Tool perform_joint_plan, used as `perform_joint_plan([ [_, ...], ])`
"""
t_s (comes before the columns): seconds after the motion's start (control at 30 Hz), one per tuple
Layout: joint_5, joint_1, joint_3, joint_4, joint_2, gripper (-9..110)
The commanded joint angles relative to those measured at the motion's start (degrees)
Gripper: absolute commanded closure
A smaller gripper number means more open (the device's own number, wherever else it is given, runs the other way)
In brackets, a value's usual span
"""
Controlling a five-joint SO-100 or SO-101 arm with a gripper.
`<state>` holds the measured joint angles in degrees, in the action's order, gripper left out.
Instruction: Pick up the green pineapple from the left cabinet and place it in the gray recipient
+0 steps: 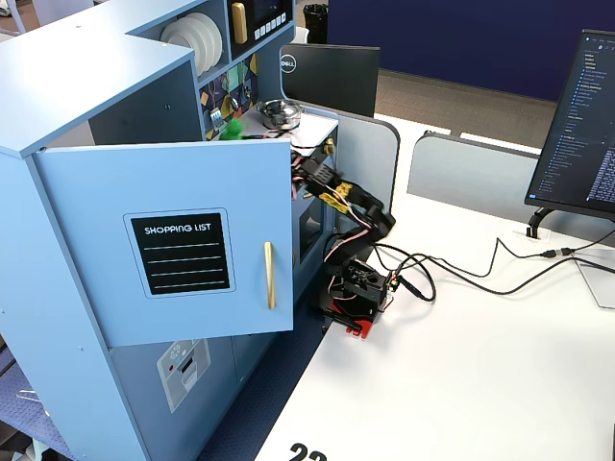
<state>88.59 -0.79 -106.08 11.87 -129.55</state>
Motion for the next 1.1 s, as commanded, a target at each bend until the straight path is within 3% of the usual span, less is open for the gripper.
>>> perform_joint_plan([
  [0.0,2.4,-2.2,7.7,1.4,6.5,101],
  [0.1,4.7,-3.0,8.0,2.3,8.9,100],
  [0.23,-0.5,-3.1,7.6,2.2,8.3,73],
  [0.3,-1.3,-2.9,8.0,1.8,7.8,68],
  [0.47,-0.7,-1.8,9.8,9.0,-0.1,78],
  [0.6,3.1,2.3,7.5,33.6,-17.1,101],
  [0.7,7.9,5.0,-0.1,45.2,-29.1,101],
  [0.93,5.9,5.0,-20.8,62.8,-46.4,101],
  [1.07,-1.1,5.1,-33.8,62.3,-51.9,101],
])
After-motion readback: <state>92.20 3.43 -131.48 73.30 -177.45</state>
